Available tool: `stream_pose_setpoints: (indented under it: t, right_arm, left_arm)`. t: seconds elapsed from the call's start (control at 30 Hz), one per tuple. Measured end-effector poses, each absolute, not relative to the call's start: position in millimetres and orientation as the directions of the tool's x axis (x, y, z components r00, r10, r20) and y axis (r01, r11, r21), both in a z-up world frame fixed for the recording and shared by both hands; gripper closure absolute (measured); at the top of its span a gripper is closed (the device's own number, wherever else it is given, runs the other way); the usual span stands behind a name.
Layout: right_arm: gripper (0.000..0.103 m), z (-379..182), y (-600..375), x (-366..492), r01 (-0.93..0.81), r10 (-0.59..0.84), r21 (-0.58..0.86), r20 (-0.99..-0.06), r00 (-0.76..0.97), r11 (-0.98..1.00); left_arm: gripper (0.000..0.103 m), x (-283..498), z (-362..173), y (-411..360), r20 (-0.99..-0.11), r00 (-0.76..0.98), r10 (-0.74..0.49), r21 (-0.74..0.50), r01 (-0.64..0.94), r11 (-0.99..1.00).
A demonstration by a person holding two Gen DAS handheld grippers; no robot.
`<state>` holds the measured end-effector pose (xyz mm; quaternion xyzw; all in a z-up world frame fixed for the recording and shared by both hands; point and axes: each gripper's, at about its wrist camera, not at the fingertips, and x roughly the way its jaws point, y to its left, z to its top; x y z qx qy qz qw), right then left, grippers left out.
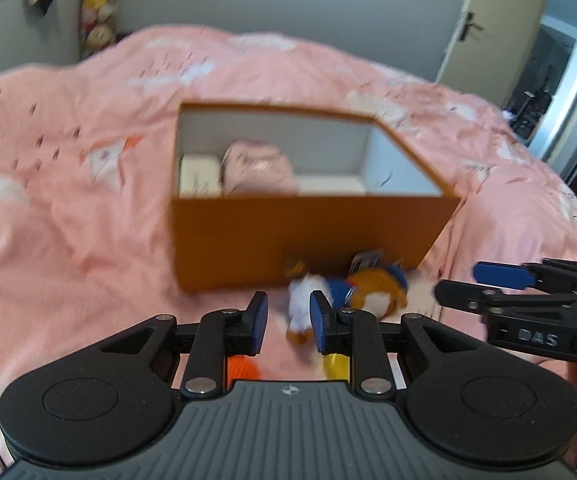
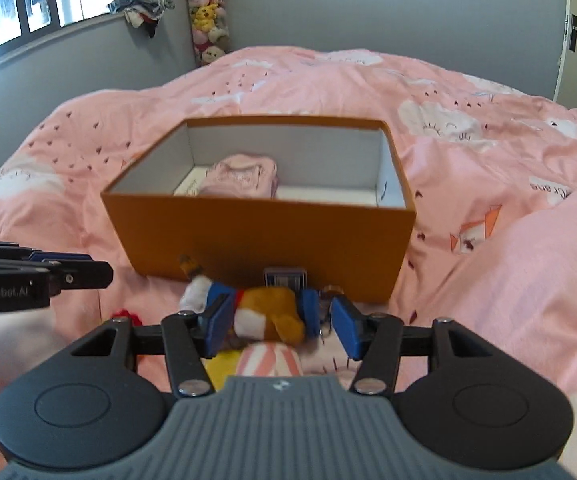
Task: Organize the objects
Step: 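Withdraw both grippers from the orange box back toward the pile, then grasp the white plush toy with the right gripper while the left reaches the brown bear plush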
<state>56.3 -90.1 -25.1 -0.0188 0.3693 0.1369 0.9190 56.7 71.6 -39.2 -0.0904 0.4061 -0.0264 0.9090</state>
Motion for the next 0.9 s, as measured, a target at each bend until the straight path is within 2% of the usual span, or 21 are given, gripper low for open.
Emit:
stream_pose_setpoints:
  t: [0.27,0.47,0.67,0.77,0.87,0.9]
  right_arm:
    - [0.05,-52,-86,42,-0.289,0.216,0.044,-0.77,0.6,0.956]
    - [0.05,-63,-86,49,-0.285,0.215,0.063,-0.811,0.544,0.957]
    - [0.05,-61,-71,39,-0.334,0.197,0.005,-0.815,0.545,0.943]
    - [0.053,-61,-57,32,-0.414,0.247,0.014,-0.821,0.514,0.91]
    - [0.049,-67,-44,26,-0.442,0.201,-0.056,-0.834,0.514,0.895]
    - [0.041,-69,-42,26,-0.444,0.181,-0.08,-0.838,0.515,0.892]
  left_arm:
    - [0.075,49,-61,58,-0.784,0.599,-0.164,-0.181,0.032,0.983]
    - [0.075,49,-64,44,-0.782,0.602,-0.164,-0.141,0.085,0.986]
    - [0.075,51,-68,34,-0.795,0.583,-0.167,-0.114,0.127,0.985]
    - [0.075,51,-69,32,-0.798,0.578,-0.173,-0.112,0.139,0.984]
    - [0.075,51,-70,31,-0.801,0.575,-0.169,-0.109,0.137,0.984]
    - [0.075,51,-70,31,-0.801,0.574,-0.168,-0.109,0.136,0.985]
